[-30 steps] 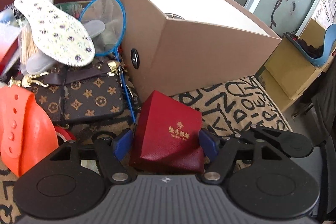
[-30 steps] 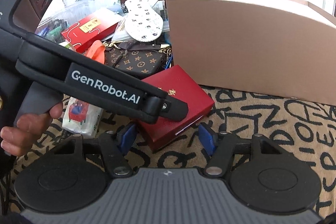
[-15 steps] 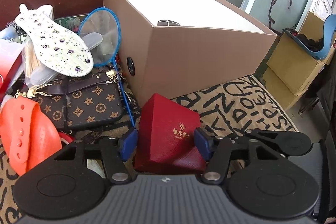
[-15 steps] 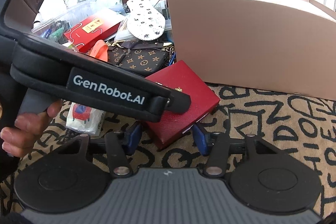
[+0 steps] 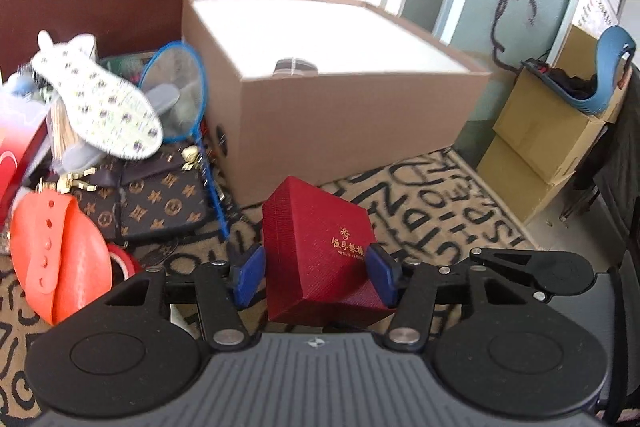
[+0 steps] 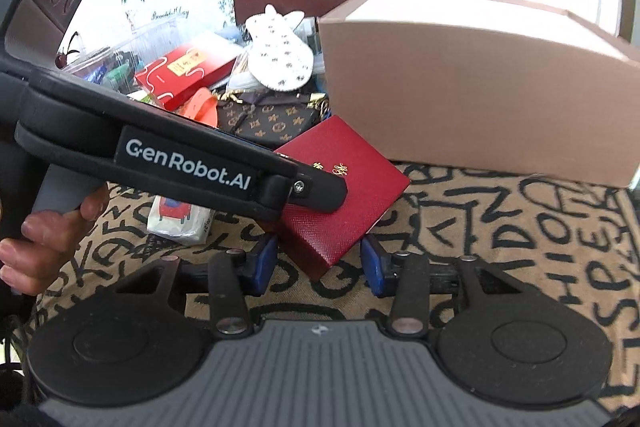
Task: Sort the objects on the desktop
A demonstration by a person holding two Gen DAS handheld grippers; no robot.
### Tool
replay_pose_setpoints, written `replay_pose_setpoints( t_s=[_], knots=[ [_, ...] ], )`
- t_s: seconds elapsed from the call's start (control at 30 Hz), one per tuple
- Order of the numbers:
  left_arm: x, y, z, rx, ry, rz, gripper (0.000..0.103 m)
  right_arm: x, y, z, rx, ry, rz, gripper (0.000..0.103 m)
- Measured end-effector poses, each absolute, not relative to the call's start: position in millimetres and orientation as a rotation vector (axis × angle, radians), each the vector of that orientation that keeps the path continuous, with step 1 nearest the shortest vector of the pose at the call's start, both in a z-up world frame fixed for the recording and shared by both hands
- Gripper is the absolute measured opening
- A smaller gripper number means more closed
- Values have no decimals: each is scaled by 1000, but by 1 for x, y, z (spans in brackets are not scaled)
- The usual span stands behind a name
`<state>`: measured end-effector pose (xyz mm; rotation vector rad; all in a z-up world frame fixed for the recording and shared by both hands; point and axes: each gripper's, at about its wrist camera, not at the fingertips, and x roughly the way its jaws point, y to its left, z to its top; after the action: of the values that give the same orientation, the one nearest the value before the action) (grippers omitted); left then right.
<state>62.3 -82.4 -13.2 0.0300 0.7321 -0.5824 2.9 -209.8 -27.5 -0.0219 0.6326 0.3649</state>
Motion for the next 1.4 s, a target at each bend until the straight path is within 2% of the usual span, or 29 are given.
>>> replay_pose_setpoints(
  t_s=[0.27, 0.63, 0.67, 0.7, 0.77, 0.9, 0.97, 1.03, 1.1, 1.13, 1.17, 1.2, 1.23, 1.27, 1.3, 1.4],
  knots=[
    [44, -103, 36, 62, 569, -636, 58, -15, -231, 18, -57, 492, 314, 44],
    [96, -143, 86, 36, 496, -650, 55, 24, -266, 72, -101, 351, 257, 44],
    [105, -147, 87, 35, 505, -663, 45, 30, -267, 74, -116, 345, 251, 44],
    [114, -151, 86, 25, 529, -697, 27, 36, -269, 77, -132, 330, 250, 39],
    [131, -161, 83, -8, 577, -735, 10, 51, -267, 81, -164, 335, 261, 36],
    [173, -179, 56, 33, 650, -626, 21, 102, -271, 71, -197, 421, 229, 34],
    [185, -171, 44, -39, 723, -626, 21, 116, -280, 55, -206, 446, 227, 37],
    [180, -162, 42, -52, 697, -640, 24, 127, -293, 32, -190, 438, 231, 35],
    [176, -155, 46, -43, 681, -637, 28, 136, -313, 22, -45, 453, 262, 36],
    [172, -150, 49, -52, 672, -644, 32, 136, -320, 23, 20, 467, 266, 36],
    [165, -142, 54, -68, 641, -652, 46, 129, -324, 28, 32, 443, 274, 36],
    [159, -135, 59, -86, 602, -658, 65, 115, -329, 35, 29, 404, 295, 38],
    [150, -129, 64, -102, 566, -670, 73, 98, -337, 42, 23, 356, 318, 42],
    [141, -126, 68, -113, 534, -698, 79, 81, -345, 47, 14, 328, 309, 56],
    [131, -126, 71, -111, 519, -735, 80, 67, -353, 49, 0, 324, 265, 62],
    [110, -140, 58, -65, 555, -804, 80, 42, -373, 44, -11, 372, 208, 62]
  ],
)
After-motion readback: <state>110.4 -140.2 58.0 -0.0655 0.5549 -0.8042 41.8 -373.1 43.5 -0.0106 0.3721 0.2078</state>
